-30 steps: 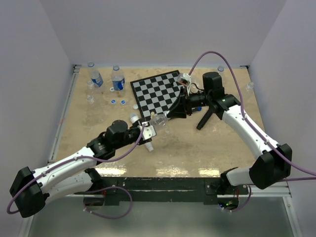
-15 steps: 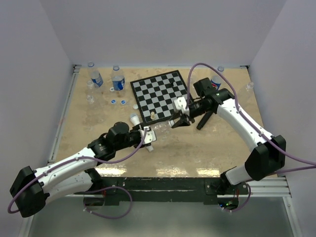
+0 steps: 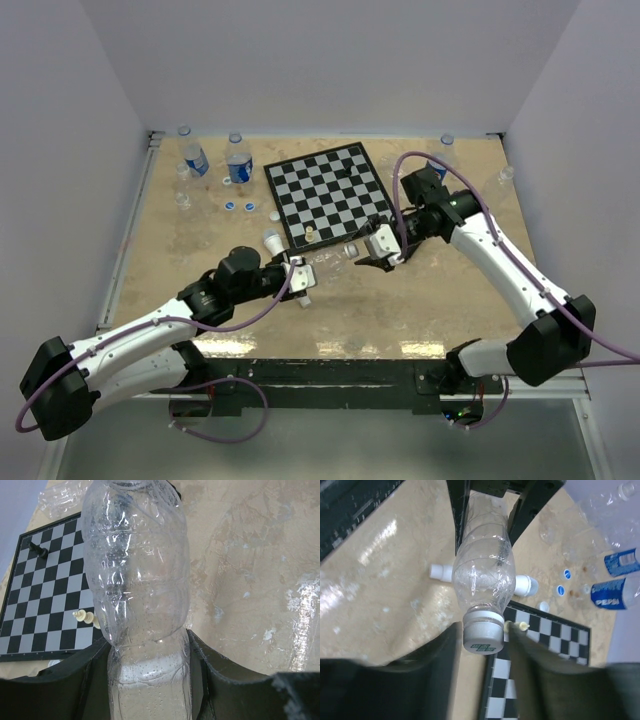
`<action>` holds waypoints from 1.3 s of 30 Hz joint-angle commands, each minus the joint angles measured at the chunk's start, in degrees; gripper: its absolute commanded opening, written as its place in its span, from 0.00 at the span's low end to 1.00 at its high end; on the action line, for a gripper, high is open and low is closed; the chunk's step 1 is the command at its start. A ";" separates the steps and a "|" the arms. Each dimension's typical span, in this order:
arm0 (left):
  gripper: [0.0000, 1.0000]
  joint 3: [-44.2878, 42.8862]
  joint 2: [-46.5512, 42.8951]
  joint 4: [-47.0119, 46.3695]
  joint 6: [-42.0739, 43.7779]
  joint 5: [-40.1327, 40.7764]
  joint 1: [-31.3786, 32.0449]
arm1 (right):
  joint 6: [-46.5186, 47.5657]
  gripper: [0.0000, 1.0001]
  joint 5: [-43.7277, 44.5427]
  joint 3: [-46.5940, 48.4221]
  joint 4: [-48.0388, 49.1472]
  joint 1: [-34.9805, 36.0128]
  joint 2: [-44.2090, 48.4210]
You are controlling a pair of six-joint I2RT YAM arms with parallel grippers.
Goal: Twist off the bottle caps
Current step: Unscrew the bottle cap from the plastic bottle.
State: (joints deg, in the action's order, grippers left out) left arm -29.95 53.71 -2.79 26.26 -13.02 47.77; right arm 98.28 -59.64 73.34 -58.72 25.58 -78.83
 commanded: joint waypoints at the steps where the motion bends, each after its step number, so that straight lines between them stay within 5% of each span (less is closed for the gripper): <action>1: 0.09 -1.07 -0.80 -4.33 -0.68 -3.24 0.13 | -18.85 0.67 -4.18 -0.40 7.54 0.08 4.47; 8: 0.09 -1.25 -0.89 -4.33 -0.86 -3.24 0.13 | -45.42 0.78 -1.19 2.69 11.50 -0.01 6.22; 15: 0.09 -1.42 -1.33 -4.24 -1.04 -3.07 0.13 | -86.65 0.79 11.98 -4.69 29.88 -0.45 11.50; 39: 0.08 -1.25 -1.94 -4.07 -1.04 -2.54 0.13 | -86.77 0.66 8.75 -7.95 26.46 -0.53 8.16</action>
State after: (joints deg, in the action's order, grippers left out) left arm -29.95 53.01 -3.75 26.09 -14.79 47.77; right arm 9.82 -48.16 65.45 -30.79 25.08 -70.89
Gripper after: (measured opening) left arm 0.544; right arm 0.668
